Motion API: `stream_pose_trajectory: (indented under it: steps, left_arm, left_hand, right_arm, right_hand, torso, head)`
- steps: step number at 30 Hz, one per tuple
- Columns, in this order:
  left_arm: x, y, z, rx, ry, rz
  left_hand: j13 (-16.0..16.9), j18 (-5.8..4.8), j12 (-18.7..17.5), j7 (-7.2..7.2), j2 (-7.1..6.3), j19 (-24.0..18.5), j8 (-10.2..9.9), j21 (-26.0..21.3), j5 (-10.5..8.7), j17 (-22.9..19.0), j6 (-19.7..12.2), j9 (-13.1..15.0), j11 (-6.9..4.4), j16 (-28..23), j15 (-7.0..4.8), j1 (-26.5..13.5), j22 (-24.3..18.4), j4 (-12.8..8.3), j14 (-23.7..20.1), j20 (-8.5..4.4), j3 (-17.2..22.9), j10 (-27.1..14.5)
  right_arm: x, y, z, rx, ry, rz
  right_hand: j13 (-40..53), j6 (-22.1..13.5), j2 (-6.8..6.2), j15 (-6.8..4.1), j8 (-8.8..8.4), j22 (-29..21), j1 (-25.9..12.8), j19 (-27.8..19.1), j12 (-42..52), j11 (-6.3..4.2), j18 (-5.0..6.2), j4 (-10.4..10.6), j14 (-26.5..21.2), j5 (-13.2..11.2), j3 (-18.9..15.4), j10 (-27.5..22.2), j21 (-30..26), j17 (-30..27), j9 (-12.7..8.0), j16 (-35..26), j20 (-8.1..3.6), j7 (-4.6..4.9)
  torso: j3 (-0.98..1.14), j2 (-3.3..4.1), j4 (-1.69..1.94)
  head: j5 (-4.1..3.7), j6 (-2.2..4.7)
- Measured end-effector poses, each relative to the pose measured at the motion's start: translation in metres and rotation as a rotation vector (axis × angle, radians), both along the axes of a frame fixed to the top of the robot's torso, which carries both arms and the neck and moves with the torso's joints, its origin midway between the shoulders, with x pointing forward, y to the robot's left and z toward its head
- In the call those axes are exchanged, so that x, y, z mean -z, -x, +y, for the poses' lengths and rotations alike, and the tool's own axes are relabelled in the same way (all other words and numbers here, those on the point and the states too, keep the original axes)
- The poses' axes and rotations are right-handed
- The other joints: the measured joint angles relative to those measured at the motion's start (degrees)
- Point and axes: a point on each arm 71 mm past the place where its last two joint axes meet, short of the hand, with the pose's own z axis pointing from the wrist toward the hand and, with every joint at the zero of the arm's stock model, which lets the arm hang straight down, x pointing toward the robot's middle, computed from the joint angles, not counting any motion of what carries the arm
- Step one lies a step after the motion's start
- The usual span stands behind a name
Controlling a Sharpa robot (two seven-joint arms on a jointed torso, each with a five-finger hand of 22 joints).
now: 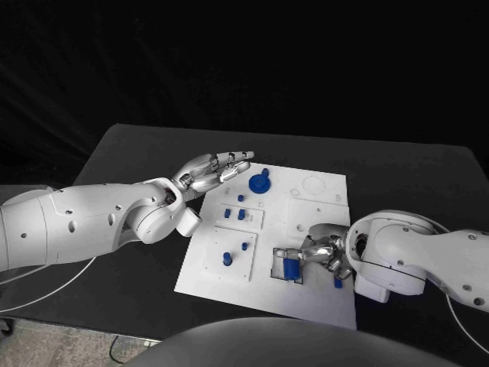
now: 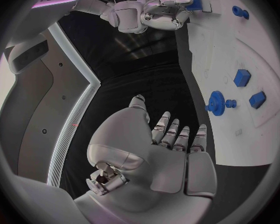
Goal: Assemble the parts on the task board
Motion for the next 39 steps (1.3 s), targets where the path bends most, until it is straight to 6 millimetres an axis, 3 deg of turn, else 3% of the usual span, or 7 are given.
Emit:
stream_pose_trajectory:
  steps: [6, 11, 15, 23, 30, 36, 39]
  left_arm:
    - [0.000, 0.000, 0.000, 0.000, -0.001, 0.005]
    - [0.001, -0.001, 0.001, 0.000, -0.002, 0.007]
    - [0.001, -0.001, 0.000, 0.001, -0.002, 0.010]
    - [0.002, -0.001, -0.001, 0.004, -0.003, 0.015]
    - [0.002, -0.001, -0.001, 0.006, -0.004, 0.019]
    - [0.002, -0.001, -0.001, 0.009, -0.005, 0.023]
    - [0.002, -0.001, -0.002, 0.011, -0.004, 0.025]
  left_hand:
    - [0.0, 0.00, 0.0, 0.00, 0.00, 0.0, 0.0, 0.0, 0.00, 0.0, 0.0, 0.0, 0.00, 0.0, 0.00, 0.0, 0.0, 0.0, 0.0, 0.00, 0.0, 0.0]
    - [0.0, 0.00, 0.0, 0.00, 0.00, 0.0, 0.0, 0.0, 0.00, 0.0, 0.0, 0.1, 0.00, 0.0, 0.00, 0.0, 0.0, 0.0, 0.0, 0.00, 0.0, 0.0]
    - [0.0, -0.01, 0.0, 0.30, 0.00, 0.0, 0.0, 0.0, 0.22, 0.0, 0.3, 0.1, 0.00, 0.0, 0.00, 0.0, 0.0, 0.0, 0.0, 0.00, 0.0, 0.0]
    - [0.0, 0.00, 0.0, 0.30, 0.16, 0.0, 0.2, 0.0, 0.22, 0.0, 0.7, 0.1, 0.00, 0.0, 0.00, 0.2, 0.0, 0.2, 0.0, 0.00, 0.2, 0.0]
    - [0.0, 0.00, 0.0, 0.58, 0.23, 0.0, 0.5, 0.0, 0.22, 0.0, 1.3, 0.2, 0.25, 0.0, 0.34, 0.2, 0.0, 0.2, -0.1, 0.00, 0.2, 0.2]
    - [0.0, 0.00, 0.2, 0.71, 0.23, 0.0, 0.5, 0.0, 0.22, 0.0, 1.9, 0.2, 0.43, 0.0, 0.42, 0.2, 0.0, 0.2, 0.0, 0.00, 0.2, 0.0]
    - [0.0, 0.00, 0.2, 0.99, 0.22, 0.0, 0.8, 0.0, 0.21, 0.1, 2.3, 0.3, 0.45, 0.0, 0.42, 0.2, 0.0, 0.2, 0.0, 0.00, 0.2, 0.0]
  right_arm:
    - [-0.001, 0.001, 0.000, -0.001, -0.003, 0.000]
    - [-0.001, 0.002, 0.001, -0.002, -0.008, 0.000]
    - [-0.002, 0.002, 0.001, 0.001, -0.011, -0.001]
    - [-0.005, 0.003, -0.002, 0.011, -0.017, -0.006]
    - [-0.007, 0.003, -0.008, 0.027, -0.020, -0.012]
    - [-0.010, 0.007, -0.010, 0.019, -0.026, -0.011]
    - [-0.012, 0.012, -0.010, 0.002, -0.029, -0.017]
  right_hand:
    - [0.0, 0.6, 1.14, -0.81, 3.44, 0.0, 0.5, 0.2, 0.0, -0.69, 0.00, 0.0, 0.0, 0.0, -2.5, -0.1, -0.3, -0.1, 4.4, 0.0, -0.61, -0.21]
    - [0.0, -0.3, 1.66, -0.81, 5.79, 0.0, 1.0, 0.4, 0.0, -0.91, 0.00, 0.0, 0.0, 0.0, -4.2, 0.1, -0.3, -0.1, 8.0, 0.0, -0.84, -0.98]
    - [0.0, -0.9, 1.89, -0.81, 6.17, 0.0, 0.8, 0.4, 0.0, -0.91, 0.00, 0.1, 0.0, -0.2, -4.6, 0.1, -0.3, -0.2, 9.1, 0.0, -0.84, -0.98]
    - [0.0, -1.7, 2.94, -1.22, 9.03, 0.0, 1.9, 0.4, 0.0, -1.11, 0.00, -0.1, 0.0, -0.2, -6.7, -0.1, -0.3, -0.2, 13.2, 0.0, -1.22, -1.20]
    - [0.0, -2.4, 3.79, -1.22, 10.03, 0.0, 3.1, 0.4, 0.0, -1.31, 0.00, -0.4, 0.0, 0.2, -7.3, 0.1, -0.3, -0.1, 15.1, 0.0, -1.22, -1.44]
    - [0.0, -3.2, 1.07, -1.47, 12.46, 0.0, 9.8, 0.6, 0.0, -1.59, 0.00, -3.6, -0.1, 0.6, -8.7, 0.0, 0.5, 0.4, 18.8, 0.3, -1.42, -1.80]
    - [0.0, -4.9, 0.16, -1.83, 16.04, 0.0, 11.8, 0.4, 0.0, -1.85, 0.00, -4.5, -0.2, -0.1, -10.0, 0.0, 1.5, 1.1, 23.5, 1.0, -1.63, -2.12]
  torso:
    - [0.01, -0.02, -0.01]
    - [0.01, -0.02, -0.01]
    - [0.01, -0.02, -0.01]
    - [0.01, -0.02, -0.01]
    - [0.01, -0.02, -0.01]
    - [0.01, 0.01, -0.01]
    - [0.01, 0.03, 0.00]
  head:
    - [0.14, 0.00]
    - [0.16, 0.00]
    - [0.12, 0.00]
    - [0.16, 0.00]
    - [0.21, 0.00]
    - [0.12, 0.00]
    - [0.19, 0.00]
